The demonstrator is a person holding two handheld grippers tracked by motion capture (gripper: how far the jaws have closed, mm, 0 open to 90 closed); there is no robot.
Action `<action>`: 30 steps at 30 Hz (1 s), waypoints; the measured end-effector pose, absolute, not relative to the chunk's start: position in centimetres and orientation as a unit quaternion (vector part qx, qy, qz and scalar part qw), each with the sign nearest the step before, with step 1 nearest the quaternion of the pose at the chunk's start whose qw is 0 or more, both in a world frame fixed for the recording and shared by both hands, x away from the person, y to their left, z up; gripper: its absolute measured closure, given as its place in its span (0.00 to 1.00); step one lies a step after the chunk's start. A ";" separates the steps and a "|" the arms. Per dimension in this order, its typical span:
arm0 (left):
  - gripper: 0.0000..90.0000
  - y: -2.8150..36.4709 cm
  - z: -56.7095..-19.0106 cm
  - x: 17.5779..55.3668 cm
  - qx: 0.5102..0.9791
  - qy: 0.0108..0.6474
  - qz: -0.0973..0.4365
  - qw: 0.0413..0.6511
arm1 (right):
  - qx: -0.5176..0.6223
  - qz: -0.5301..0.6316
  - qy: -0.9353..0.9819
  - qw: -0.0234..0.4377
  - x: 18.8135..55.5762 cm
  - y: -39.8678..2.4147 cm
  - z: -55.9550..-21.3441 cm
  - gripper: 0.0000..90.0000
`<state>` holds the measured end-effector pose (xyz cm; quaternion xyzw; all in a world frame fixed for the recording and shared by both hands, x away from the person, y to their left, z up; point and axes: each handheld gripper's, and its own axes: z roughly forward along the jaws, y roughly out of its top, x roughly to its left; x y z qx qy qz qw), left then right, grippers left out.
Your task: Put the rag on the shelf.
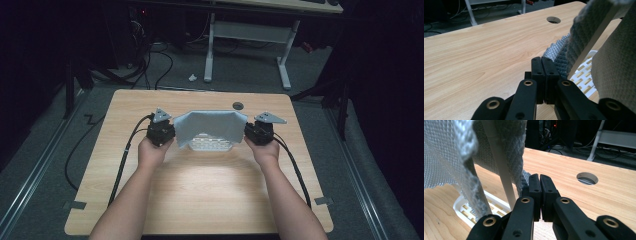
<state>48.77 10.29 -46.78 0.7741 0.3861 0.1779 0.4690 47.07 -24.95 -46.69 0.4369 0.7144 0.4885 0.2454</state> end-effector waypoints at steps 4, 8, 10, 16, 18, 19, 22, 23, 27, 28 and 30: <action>0.97 10.3 -46.7 48.7 0.772 0.386 0.179 0.473 | 0.438 0.483 0.716 0.249 47.0 -25.0 -46.8 0.99; 0.92 10.3 -46.7 48.8 0.768 0.392 0.178 0.474 | 0.443 0.479 0.716 0.250 46.9 -25.3 -47.0 0.98; 0.84 10.4 -46.7 48.8 0.765 0.396 0.182 0.474 | 0.442 0.482 0.713 0.252 46.9 -25.4 -47.0 0.93; 0.75 11.3 -46.2 48.8 0.750 0.412 0.197 0.479 | 0.454 0.483 0.702 0.260 46.7 -26.4 -46.8 0.86; 0.74 11.5 -46.1 48.7 0.747 0.414 0.202 0.479 | 0.459 0.480 0.700 0.263 46.6 -26.9 -46.6 0.85; 0.74 11.7 -46.0 48.7 0.746 0.415 0.203 0.479 | 0.459 0.480 0.700 0.263 46.6 -26.9 -46.6 0.85; 0.74 12.0 -45.9 48.6 0.746 0.417 0.207 0.476 | 0.456 0.478 0.702 0.268 46.5 -27.3 -46.3 0.85; 0.73 12.3 -45.8 48.6 0.744 0.419 0.208 0.477 | 0.454 0.475 0.703 0.272 46.4 -27.4 -46.1 0.85; 0.73 12.7 -45.7 48.5 0.741 0.421 0.207 0.480 | 0.452 0.473 0.703 0.278 46.2 -27.6 -45.8 0.85; 0.73 12.8 -45.7 48.4 0.741 0.421 0.209 0.479 | 0.451 0.473 0.704 0.278 46.2 -27.7 -45.7 0.85; 0.73 13.1 -45.7 48.3 0.740 0.423 0.211 0.479 | 0.452 0.472 0.704 0.280 46.1 -27.8 -45.6 0.84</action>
